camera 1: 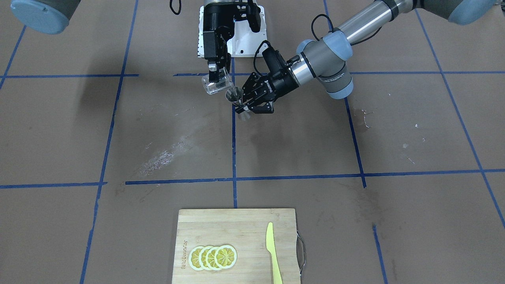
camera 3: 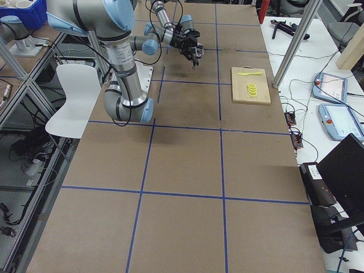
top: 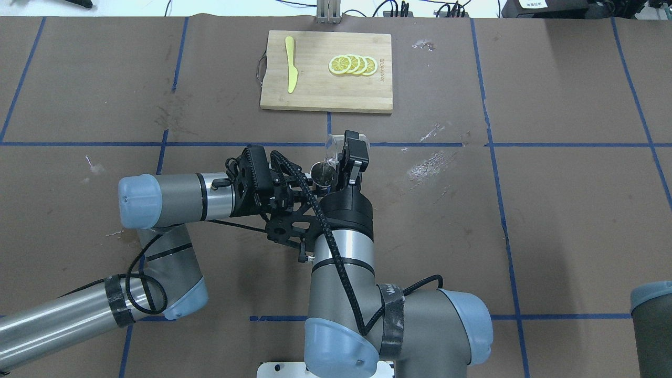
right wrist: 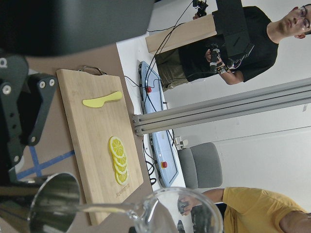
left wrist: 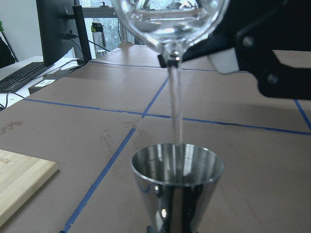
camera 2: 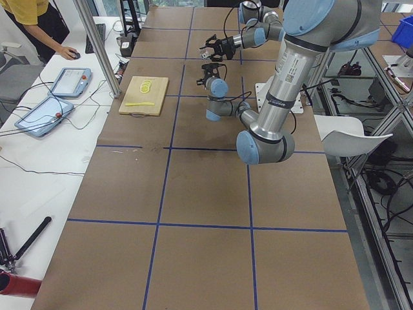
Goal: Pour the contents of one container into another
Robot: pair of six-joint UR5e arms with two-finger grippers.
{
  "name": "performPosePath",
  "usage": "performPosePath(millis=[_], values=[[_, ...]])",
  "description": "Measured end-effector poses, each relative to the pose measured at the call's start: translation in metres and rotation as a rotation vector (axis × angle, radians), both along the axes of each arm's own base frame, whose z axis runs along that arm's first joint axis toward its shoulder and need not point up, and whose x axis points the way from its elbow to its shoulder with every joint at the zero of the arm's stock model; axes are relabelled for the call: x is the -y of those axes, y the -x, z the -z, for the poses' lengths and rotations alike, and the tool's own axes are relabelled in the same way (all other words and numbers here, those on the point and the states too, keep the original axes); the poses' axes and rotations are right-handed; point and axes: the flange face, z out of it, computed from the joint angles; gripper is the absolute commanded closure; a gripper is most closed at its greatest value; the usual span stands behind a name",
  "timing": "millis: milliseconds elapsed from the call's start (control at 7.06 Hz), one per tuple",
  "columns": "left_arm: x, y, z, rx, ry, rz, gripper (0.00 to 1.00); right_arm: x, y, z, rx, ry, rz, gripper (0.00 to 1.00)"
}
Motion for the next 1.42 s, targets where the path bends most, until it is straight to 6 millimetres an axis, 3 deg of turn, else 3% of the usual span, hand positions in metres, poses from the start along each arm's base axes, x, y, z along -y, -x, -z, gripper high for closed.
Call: performPosePath(millis=[991,1416], values=[[-0.0001,0.0003,0.0001,-0.001,0.0,0.0,1.0,0.0001,-0.0002,0.0005,-0.043,-0.01,0.011,1.0],[-0.0002,0.0004,-0.0006,0.0,0.0,0.0,1.0,0.001,-0.0022,0.0098,-0.016,-0.011,0.01,1.0]])
